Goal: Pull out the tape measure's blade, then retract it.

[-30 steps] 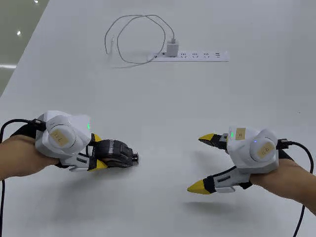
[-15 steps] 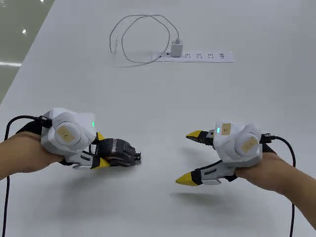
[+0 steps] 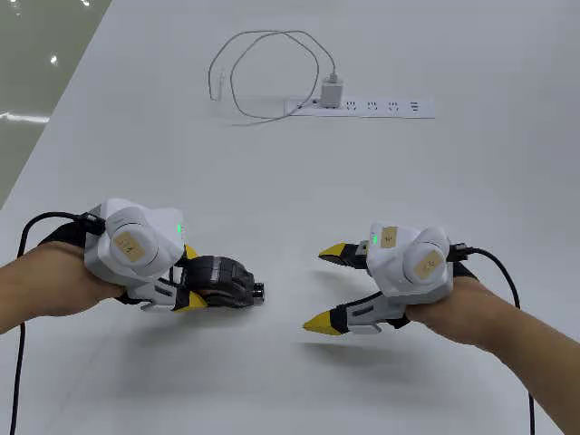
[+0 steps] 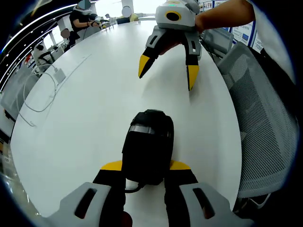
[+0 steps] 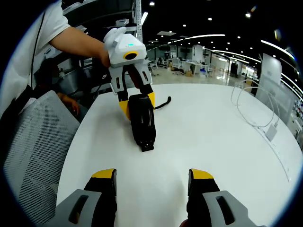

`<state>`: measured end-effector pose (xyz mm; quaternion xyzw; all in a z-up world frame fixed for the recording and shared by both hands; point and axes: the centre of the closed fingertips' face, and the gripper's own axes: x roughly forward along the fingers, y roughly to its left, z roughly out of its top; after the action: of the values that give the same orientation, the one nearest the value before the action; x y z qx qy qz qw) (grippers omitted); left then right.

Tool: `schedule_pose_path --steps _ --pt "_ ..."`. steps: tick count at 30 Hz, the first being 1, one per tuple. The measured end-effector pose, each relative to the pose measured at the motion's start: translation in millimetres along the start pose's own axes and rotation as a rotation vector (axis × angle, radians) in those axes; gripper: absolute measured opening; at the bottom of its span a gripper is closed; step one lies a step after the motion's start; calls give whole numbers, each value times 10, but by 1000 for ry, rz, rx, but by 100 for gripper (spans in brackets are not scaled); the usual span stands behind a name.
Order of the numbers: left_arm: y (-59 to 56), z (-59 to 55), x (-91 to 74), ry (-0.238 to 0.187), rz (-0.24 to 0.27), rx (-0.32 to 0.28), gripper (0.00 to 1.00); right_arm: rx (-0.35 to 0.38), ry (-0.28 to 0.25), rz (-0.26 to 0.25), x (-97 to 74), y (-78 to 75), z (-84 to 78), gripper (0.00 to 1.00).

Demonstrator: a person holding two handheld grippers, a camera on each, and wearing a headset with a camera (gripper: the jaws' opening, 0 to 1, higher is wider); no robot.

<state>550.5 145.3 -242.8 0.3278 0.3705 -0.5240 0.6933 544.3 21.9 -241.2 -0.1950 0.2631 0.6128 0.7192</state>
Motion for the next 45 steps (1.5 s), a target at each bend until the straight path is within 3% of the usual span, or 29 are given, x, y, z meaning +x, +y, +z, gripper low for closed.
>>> schedule_pose_path --steps 31,45 --pt "-5 11 -2 12 2 -8 26 -11 -37 54 396 9 187 50" --pt "14 -6 8 16 8 -12 27 -27 -34 74 535 49 174 46"
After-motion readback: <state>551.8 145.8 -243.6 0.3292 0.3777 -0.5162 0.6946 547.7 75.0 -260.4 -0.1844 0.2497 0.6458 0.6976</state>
